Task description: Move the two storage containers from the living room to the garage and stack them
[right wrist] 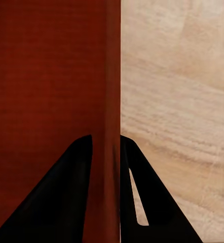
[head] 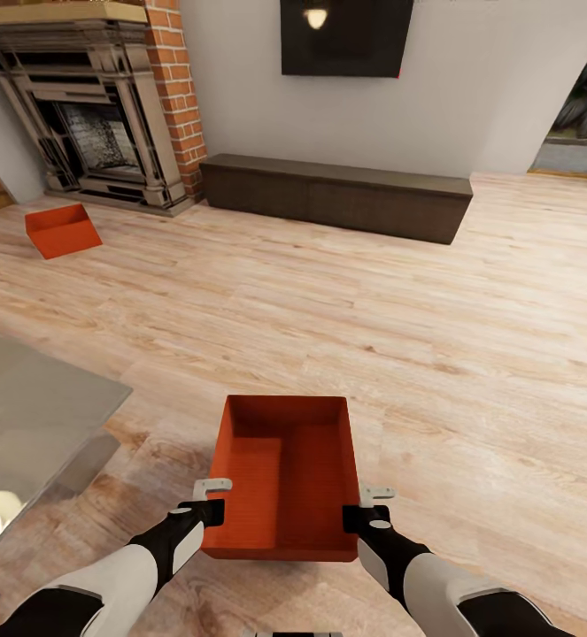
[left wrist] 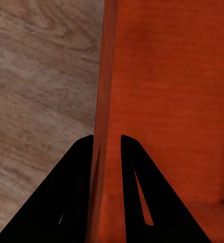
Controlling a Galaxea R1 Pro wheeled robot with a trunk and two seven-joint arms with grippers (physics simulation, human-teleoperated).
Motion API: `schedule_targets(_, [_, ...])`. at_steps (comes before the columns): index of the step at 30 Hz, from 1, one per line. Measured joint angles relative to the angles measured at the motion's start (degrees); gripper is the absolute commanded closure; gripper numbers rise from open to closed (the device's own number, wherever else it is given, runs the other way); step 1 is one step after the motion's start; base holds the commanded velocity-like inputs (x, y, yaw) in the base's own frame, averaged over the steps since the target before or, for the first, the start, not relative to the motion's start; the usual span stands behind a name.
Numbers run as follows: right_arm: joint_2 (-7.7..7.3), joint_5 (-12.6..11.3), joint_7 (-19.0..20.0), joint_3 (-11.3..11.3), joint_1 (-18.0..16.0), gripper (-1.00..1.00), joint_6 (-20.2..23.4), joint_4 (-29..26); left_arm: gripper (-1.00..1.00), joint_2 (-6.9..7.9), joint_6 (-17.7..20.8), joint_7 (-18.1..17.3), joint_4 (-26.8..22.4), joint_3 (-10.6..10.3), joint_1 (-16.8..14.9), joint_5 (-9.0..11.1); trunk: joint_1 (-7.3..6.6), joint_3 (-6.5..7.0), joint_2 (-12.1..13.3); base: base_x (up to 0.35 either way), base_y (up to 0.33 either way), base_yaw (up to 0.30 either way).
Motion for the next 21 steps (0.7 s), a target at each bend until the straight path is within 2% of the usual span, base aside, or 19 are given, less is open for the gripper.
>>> schedule_targets(21, [-0.01, -0.2, 0.0, 0.2, 0.0, 1.0, -0.1, 0.0, 1.0, 0.0, 0.0, 0.0, 0.0, 0.0, 0.0, 0.0, -4.61, 3.77, 8.4, 0.0, 0.0, 0.0])
